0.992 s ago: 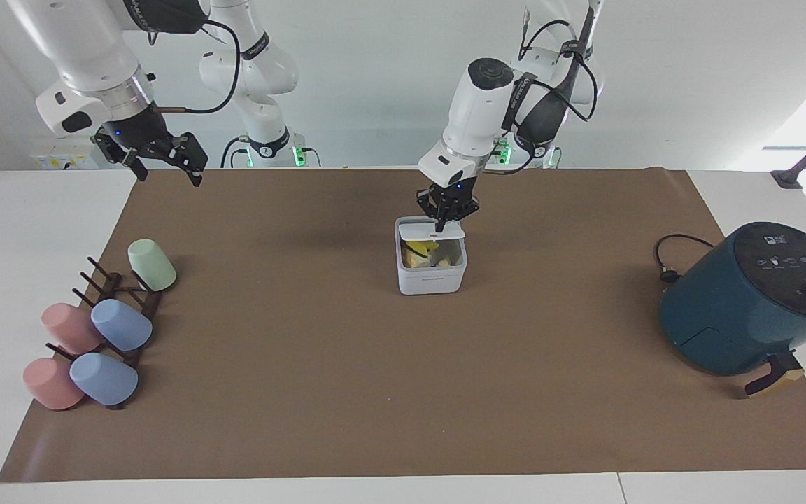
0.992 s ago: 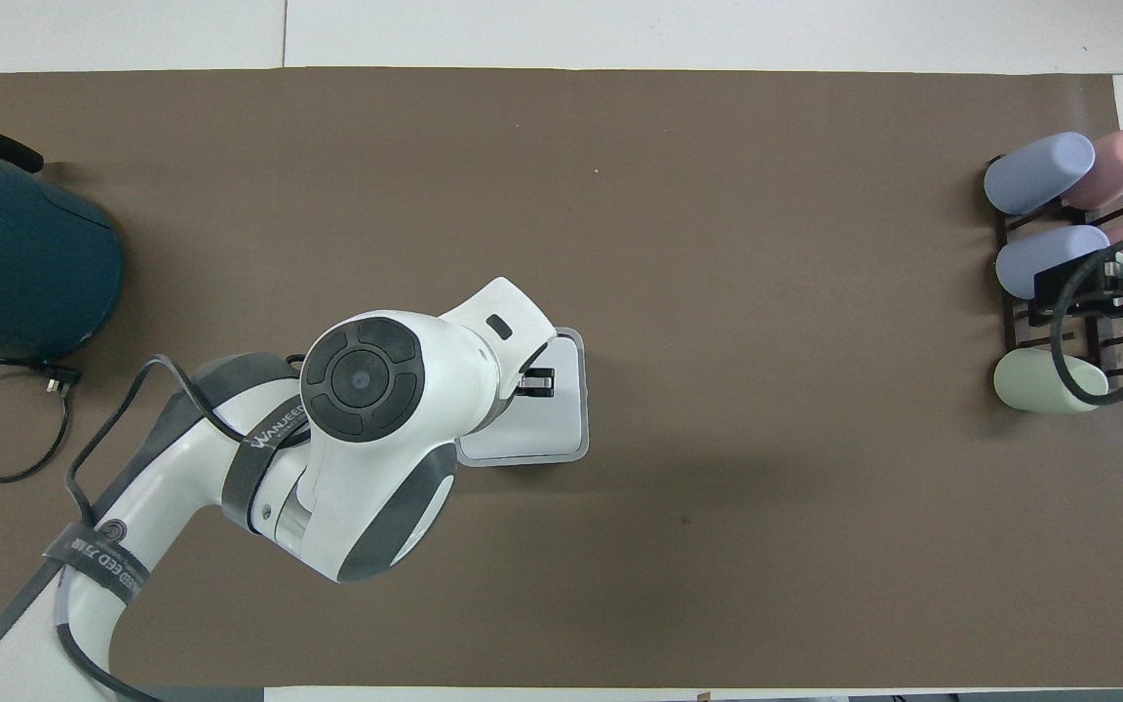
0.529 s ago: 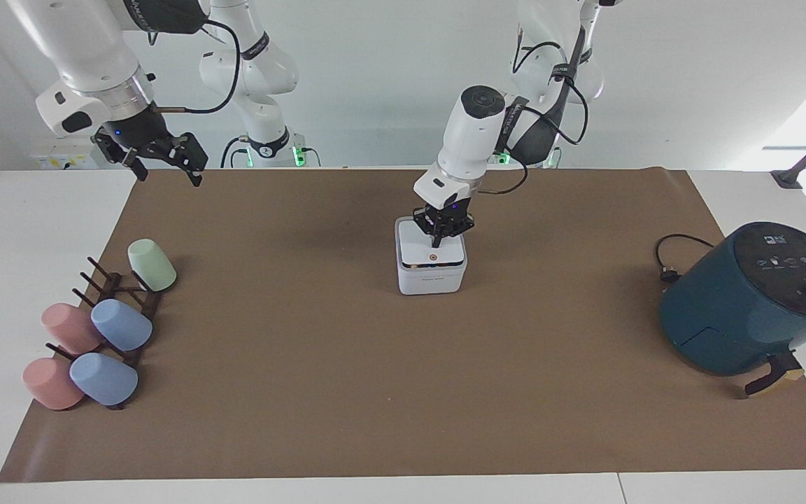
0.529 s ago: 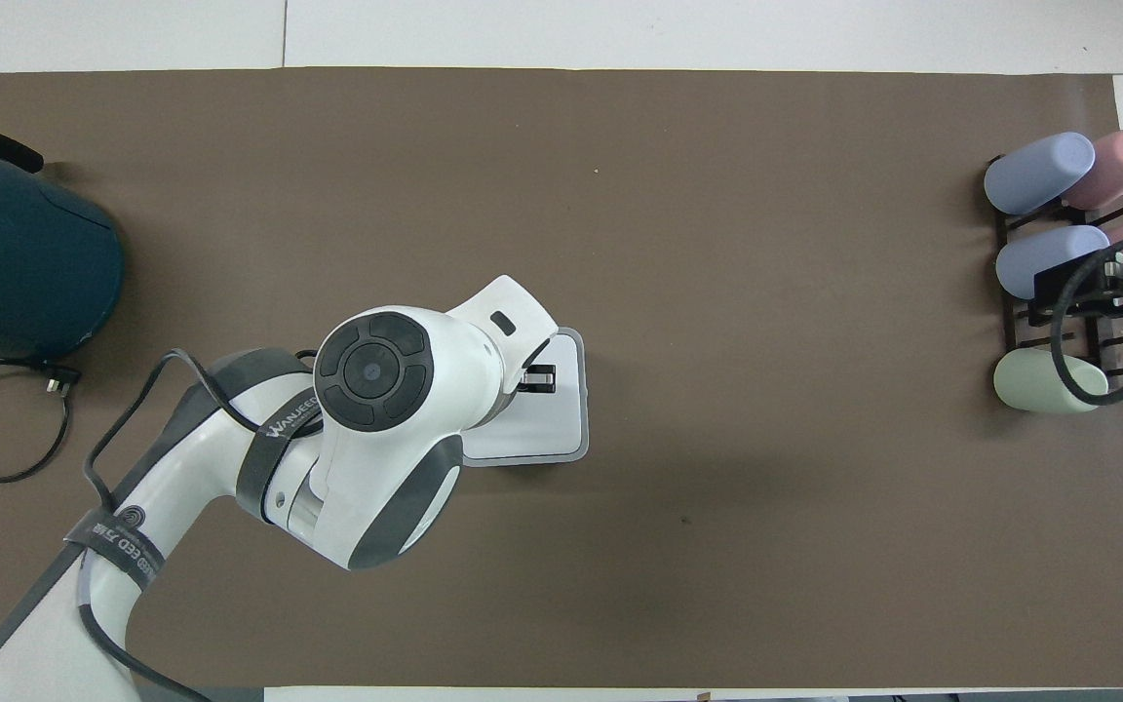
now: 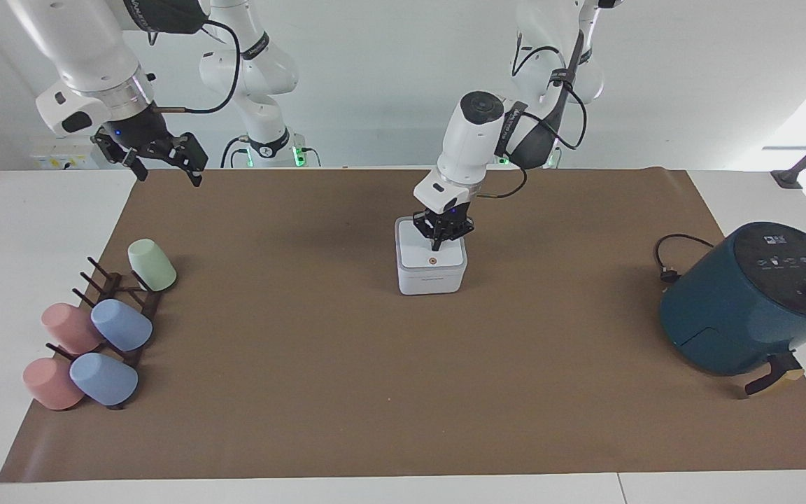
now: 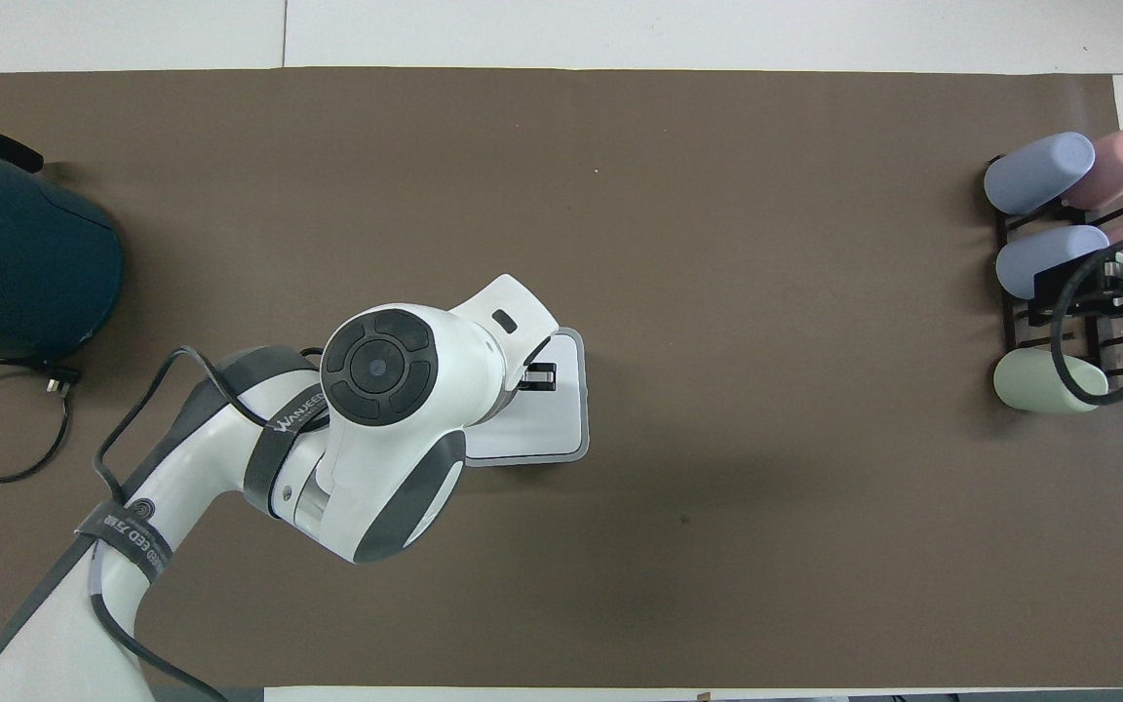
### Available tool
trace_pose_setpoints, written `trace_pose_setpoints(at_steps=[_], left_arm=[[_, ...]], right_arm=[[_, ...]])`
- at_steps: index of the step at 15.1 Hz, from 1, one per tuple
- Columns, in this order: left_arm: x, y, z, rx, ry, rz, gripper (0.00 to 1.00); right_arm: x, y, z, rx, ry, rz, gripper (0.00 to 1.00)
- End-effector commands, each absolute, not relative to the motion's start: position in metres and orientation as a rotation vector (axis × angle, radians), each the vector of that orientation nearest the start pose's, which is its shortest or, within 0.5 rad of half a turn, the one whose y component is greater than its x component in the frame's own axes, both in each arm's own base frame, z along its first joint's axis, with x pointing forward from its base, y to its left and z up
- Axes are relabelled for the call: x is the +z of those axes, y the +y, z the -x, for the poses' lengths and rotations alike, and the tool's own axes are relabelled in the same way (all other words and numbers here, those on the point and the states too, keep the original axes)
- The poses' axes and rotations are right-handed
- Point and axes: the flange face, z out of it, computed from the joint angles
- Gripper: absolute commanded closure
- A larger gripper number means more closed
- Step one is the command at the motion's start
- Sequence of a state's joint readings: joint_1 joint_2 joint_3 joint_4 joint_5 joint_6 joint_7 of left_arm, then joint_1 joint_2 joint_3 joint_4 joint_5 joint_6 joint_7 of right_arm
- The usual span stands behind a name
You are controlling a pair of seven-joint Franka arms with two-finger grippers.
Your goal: Close trash can lid
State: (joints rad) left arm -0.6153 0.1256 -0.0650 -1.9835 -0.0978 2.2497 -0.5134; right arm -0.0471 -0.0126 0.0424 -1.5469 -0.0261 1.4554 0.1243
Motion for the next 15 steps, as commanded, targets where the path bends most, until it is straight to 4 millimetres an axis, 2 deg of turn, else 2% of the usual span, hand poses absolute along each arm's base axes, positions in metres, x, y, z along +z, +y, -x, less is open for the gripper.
trace_pose_setpoints(at_steps=[1,8,9,10,15], left_arm=[[0.394,-0.381,-0.461,-0.089,0.197,3.279,1.0],[0.379,-0.384,-0.452,-0.064,0.213,3.263,1.0],[0.383,-0.385,-0.455,-0.07,0.212,3.266,1.0],[0.39,-0.384,-0.459,-0.082,0.203,3.272,1.0],[0.457,-0.372,-0.479,-0.019,0.184,3.256,1.0]], right_arm=[[0.633,-0.008,-0.533,0.11,0.176,3.151,0.0],[0.632,-0.008,-0.533,0.113,0.176,3.151,0.0],[0.632,-0.008,-0.533,0.113,0.176,3.151,0.0],[0.633,-0.008,-0.533,0.11,0.176,3.151,0.0],[0.633,-0.008,-0.533,0.11,0.176,3.151,0.0]])
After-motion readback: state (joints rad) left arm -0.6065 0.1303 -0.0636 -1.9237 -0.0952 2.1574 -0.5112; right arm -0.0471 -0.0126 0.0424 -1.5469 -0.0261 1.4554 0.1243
